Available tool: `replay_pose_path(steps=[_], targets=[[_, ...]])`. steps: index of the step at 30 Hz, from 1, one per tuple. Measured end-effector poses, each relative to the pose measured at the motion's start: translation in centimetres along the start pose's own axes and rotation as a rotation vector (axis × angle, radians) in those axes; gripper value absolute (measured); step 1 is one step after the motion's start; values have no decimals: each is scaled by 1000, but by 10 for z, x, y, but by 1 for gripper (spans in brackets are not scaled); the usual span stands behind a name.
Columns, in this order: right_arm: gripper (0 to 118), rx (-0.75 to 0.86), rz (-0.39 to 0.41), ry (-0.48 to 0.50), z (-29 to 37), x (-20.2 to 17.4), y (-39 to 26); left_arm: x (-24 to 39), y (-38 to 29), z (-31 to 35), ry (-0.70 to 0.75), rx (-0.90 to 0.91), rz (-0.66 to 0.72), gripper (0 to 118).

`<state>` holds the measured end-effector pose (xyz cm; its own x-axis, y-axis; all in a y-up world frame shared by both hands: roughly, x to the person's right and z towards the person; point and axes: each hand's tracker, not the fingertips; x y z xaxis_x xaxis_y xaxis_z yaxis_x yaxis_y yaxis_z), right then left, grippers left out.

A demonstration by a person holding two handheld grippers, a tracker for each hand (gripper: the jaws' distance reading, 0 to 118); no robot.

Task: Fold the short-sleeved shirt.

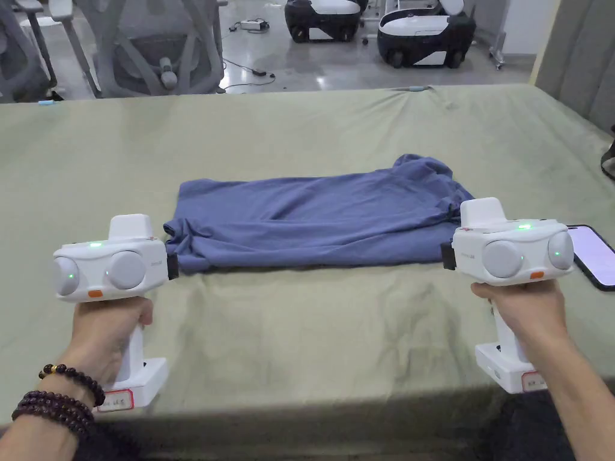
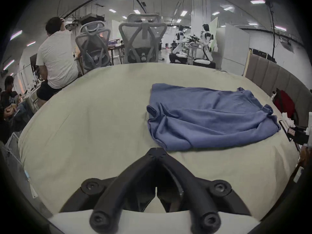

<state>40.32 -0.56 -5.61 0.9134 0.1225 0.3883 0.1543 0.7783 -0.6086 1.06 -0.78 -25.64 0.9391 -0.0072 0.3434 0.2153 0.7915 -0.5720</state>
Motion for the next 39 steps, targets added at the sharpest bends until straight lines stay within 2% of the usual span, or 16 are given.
replay_pose_path(steps=[1,3,5,8,15,17,19,21,22,25,26,27,29,30,35,39], targets=[[0,6,1,5,1,0,1,0,3,-4,-4,2,5,13],[0,7,7,15,-1,0,5,1,10,-17,-15,1,10,73],[0,7,17,18,-4,0,7,3,17,-32,-13,-23,23,109],[0,4,12,17,-11,1,9,5,26,-56,-4,-52,49,97],[0,-9,1,25,-23,7,11,14,25,-81,36,-157,36,90],[0,-13,0,24,-26,7,14,20,15,-81,-4,-190,11,63],[0,-19,1,29,-28,10,15,28,10,-75,33,-129,-6,54],[0,-27,7,35,-32,12,18,32,13,-71,14,-136,-21,15],[0,-31,6,30,-33,14,19,34,14,-69,43,-126,-19,8],[0,-30,-10,9,-41,26,29,26,20,-68,26,-144,29,8],[5,-26,-15,-2,-44,30,32,26,19,-66,23,-141,27,8],[25,-24,-21,-2,-49,35,36,26,20,-66,21,-138,25,8],[98,-63,-42,2,-64,47,45,25,20,-64,19,-129,18,8],[111,-95,-42,12,-72,52,47,26,21,-62,19,-127,15,8],[85,-170,-64,-6,-121,66,51,24,23,-67,11,-135,18,8],[80,-304,-86,9,-147,67,39,24,22,-73,10,-139,10,8]])
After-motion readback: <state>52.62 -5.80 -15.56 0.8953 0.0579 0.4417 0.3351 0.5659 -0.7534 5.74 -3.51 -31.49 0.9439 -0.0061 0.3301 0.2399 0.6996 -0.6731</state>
